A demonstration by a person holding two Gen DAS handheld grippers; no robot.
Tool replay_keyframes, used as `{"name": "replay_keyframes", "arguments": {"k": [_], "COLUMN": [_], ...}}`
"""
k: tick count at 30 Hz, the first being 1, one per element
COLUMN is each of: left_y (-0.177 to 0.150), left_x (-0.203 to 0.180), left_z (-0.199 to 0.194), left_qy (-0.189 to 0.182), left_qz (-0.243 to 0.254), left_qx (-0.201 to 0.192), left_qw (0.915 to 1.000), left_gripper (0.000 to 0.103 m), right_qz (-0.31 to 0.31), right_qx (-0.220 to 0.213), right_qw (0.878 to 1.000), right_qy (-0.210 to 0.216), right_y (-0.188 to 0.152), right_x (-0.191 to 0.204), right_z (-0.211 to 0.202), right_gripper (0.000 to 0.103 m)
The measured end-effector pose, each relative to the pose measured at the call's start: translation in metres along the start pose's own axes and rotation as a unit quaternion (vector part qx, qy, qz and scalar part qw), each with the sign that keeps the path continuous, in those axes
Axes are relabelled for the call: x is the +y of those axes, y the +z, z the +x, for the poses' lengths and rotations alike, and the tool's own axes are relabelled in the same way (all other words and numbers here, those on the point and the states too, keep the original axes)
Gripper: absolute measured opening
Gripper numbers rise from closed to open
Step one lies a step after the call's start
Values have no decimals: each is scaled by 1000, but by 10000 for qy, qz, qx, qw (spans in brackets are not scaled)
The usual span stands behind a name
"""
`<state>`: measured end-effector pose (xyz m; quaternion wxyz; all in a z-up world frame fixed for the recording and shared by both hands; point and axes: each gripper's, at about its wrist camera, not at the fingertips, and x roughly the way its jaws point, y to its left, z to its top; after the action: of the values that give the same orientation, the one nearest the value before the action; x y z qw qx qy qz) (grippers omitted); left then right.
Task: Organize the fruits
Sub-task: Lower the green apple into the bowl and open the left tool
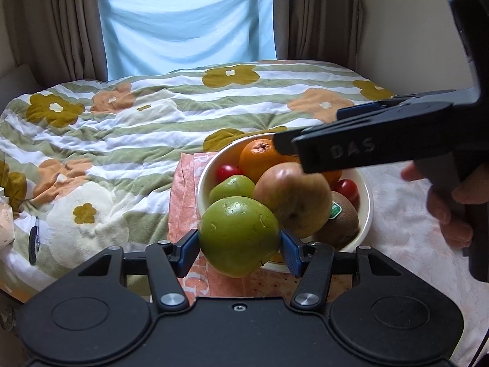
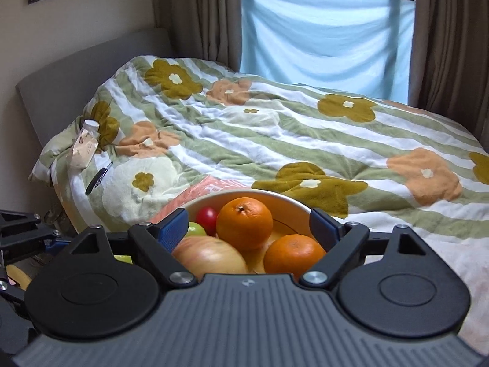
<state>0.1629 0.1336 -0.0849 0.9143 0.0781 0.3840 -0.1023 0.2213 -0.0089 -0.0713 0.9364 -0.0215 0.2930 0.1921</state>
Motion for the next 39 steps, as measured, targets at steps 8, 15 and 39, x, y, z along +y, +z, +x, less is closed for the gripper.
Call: {"name": "replay_keyframes", "arguments": {"k": [8,15,39], "left_y": [-4,8,47], "left_x": [-4,-11,-34], "left_z": [-6,-17,50], "left_qy": [37,77,-205], "left_qz": [-105,-64,378], "left_qx": [59,-122,-121], "left_qw": [9999,9999,9990], "left_gripper": [61,61,61], "right_qz": [390,559,894], "right_qx": [33,101,238], "right_qw": [9990,9976,9926], "right_qy": [-198,-388,-780], "right_y": [-7,-15,-34], "right_x": [-34,-49,-67], "right_z": [-39,-57,-70], "right_gripper": [101,101,101]}}
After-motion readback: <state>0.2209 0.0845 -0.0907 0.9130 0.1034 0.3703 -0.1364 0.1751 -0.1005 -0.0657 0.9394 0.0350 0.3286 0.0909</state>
